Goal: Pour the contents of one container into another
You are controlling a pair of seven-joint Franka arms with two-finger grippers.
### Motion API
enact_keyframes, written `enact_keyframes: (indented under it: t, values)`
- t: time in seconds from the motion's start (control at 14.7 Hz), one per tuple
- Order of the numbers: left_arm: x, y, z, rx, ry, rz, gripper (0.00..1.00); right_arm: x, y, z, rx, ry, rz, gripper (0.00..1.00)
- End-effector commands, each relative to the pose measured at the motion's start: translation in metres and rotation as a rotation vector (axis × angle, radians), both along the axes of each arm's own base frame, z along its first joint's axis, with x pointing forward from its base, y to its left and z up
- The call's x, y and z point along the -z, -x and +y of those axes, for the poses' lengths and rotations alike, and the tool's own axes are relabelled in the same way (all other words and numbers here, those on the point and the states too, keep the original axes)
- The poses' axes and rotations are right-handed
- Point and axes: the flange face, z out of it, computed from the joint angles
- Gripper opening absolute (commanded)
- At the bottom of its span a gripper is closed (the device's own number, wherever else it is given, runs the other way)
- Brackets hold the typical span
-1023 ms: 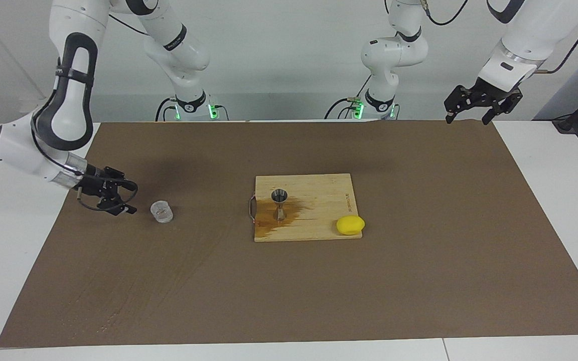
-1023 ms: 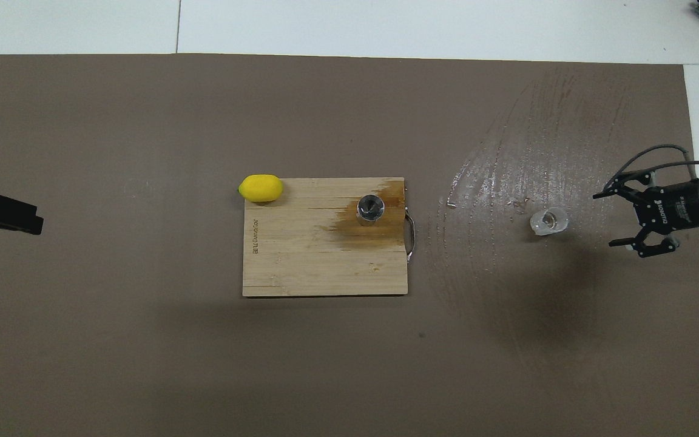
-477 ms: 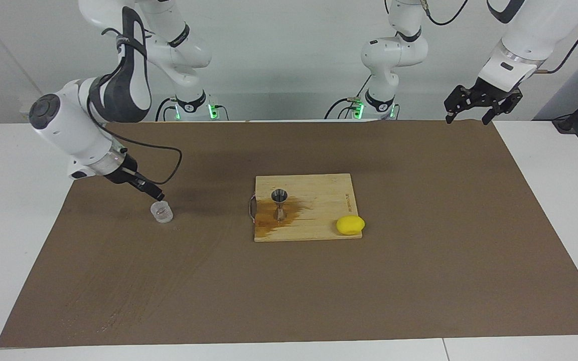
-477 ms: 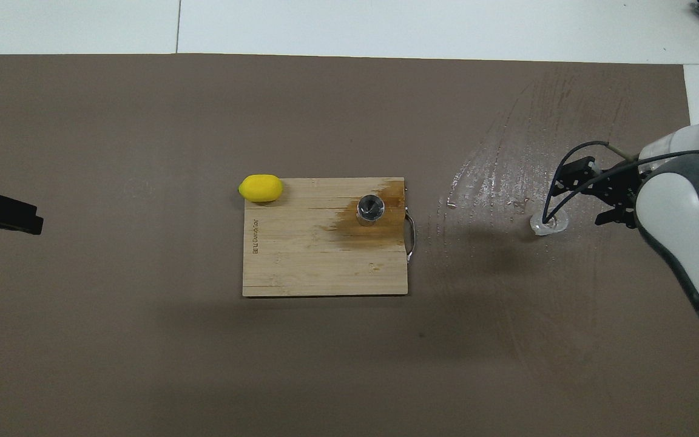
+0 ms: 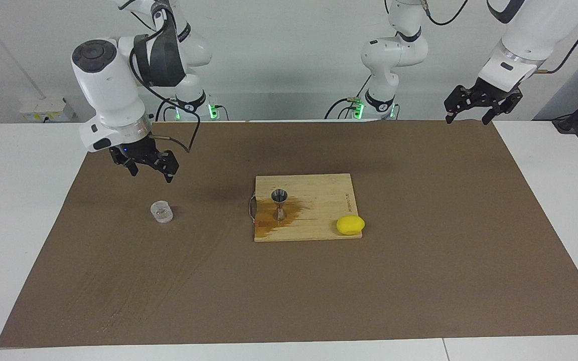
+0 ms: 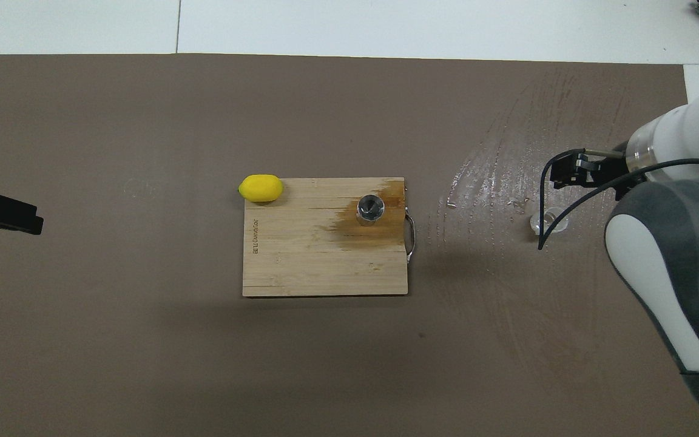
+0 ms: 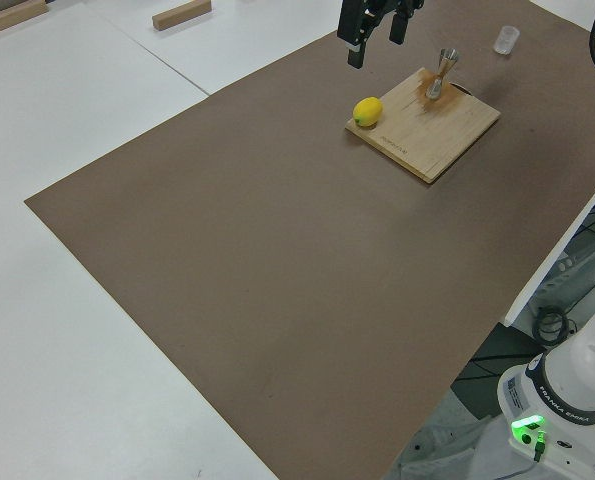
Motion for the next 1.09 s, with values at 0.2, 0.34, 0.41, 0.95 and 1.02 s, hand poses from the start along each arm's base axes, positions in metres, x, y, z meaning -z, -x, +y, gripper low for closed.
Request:
enact_keyframes:
  t: [0.2,0.34,0.41,0.95,1.02]
  values:
    - [0.001,0.003,0.001,0.013,-0.019,0.008,1.00,-0.074,0.028,-0.018,0.003,0.016,0.004,1.00]
    - [0.001,0.003,0.001,0.013,-0.019,0.007,1.00,-0.074,0.032,-0.016,-0.014,-0.001,0.032,1.00]
    - [0.001,0.003,0.001,0.013,-0.019,0.007,1.00,-0.075,0.033,-0.014,-0.024,-0.033,0.033,1.00]
    - [0.001,0.003,0.001,0.013,-0.019,0.008,1.00,-0.071,0.036,-0.017,-0.080,-0.026,0.055,1.00]
    - [0.001,0.003,0.001,0.013,-0.019,0.007,1.00,-0.071,0.036,-0.017,-0.079,-0.031,0.057,1.00]
